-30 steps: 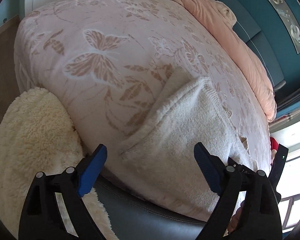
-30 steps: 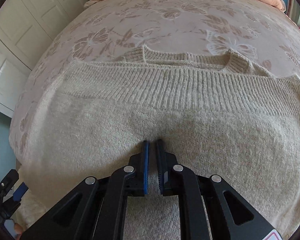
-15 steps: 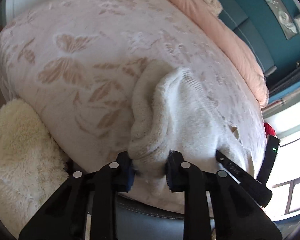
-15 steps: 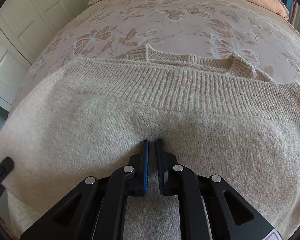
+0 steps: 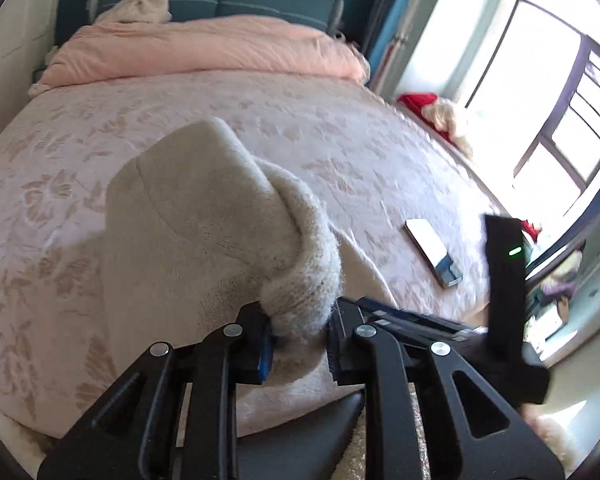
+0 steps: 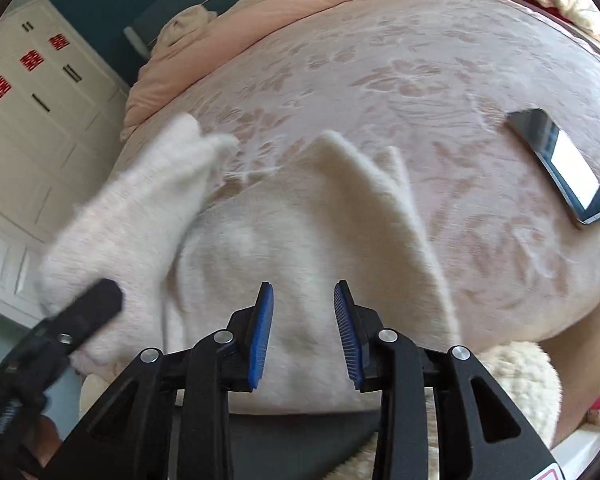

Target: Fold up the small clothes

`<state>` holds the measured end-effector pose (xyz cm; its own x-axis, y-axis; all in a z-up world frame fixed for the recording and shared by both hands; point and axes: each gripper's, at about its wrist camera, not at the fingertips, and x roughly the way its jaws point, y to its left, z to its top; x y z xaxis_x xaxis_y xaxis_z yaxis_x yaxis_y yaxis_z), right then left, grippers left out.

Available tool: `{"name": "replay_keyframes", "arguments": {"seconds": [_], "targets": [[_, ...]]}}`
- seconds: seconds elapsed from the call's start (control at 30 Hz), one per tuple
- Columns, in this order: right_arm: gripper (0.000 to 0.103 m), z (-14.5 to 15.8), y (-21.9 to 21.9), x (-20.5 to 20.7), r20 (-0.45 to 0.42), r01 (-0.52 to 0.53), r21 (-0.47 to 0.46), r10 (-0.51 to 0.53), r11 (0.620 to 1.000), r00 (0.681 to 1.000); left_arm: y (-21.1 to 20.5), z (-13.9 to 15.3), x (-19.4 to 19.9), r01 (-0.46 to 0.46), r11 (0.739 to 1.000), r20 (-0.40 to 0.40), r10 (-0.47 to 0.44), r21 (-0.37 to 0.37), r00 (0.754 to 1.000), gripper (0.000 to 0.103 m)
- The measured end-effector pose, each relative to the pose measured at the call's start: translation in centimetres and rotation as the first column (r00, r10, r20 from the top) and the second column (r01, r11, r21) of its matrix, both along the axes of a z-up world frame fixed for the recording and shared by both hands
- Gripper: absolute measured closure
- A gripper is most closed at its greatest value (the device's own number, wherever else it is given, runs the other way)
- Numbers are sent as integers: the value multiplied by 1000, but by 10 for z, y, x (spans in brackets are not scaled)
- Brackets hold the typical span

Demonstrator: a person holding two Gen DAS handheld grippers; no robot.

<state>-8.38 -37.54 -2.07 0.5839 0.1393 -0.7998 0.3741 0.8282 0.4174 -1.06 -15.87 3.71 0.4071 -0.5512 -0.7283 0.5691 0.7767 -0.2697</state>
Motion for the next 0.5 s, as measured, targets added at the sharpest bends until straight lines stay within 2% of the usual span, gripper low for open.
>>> {"name": "replay_keyframes", "arguments": {"seconds": [0.07, 0.13, 0.2, 0.23, 0.27, 0.33, 0.43, 0.5], "targets": [[54, -1, -14, -19, 5, 36, 21, -36, 999, 999, -27, -32, -9, 52, 997, -25, -50, 66, 998, 73], [41, 0, -15, -27, 23, 29, 40, -30, 999, 999, -33, -55, -21, 73, 993, -44, -70, 93, 997, 69], [33, -1, -7, -21, 46, -12, 76, 9, 997, 999, -20, -57, -34, 82, 994, -16, -81, 75, 997, 50], [28, -2, 0, -15, 55, -39, 104, 33, 994, 998, -9, -54, -40, 76, 993, 16, -78, 86, 997, 34], [26, -5, 8, -7, 60, -64, 131, 57, 989, 997, 2, -52, -45, 58, 993, 50, -64, 105, 997, 25], [25, -11, 21, 14, 69, -115, 190, 104, 975, 992, 29, -49, -49, 6, 990, 95, -20, 144, 995, 15], [25, -25, 42, 43, 43, -171, 259, 165, 951, 985, 61, -63, -45, -79, 974, 70, 65, 214, 995, 14], [25, -35, 55, 59, 6, -183, 285, 189, 941, 982, 77, -77, -37, -141, 961, 23, 139, 240, 990, 14]]}}
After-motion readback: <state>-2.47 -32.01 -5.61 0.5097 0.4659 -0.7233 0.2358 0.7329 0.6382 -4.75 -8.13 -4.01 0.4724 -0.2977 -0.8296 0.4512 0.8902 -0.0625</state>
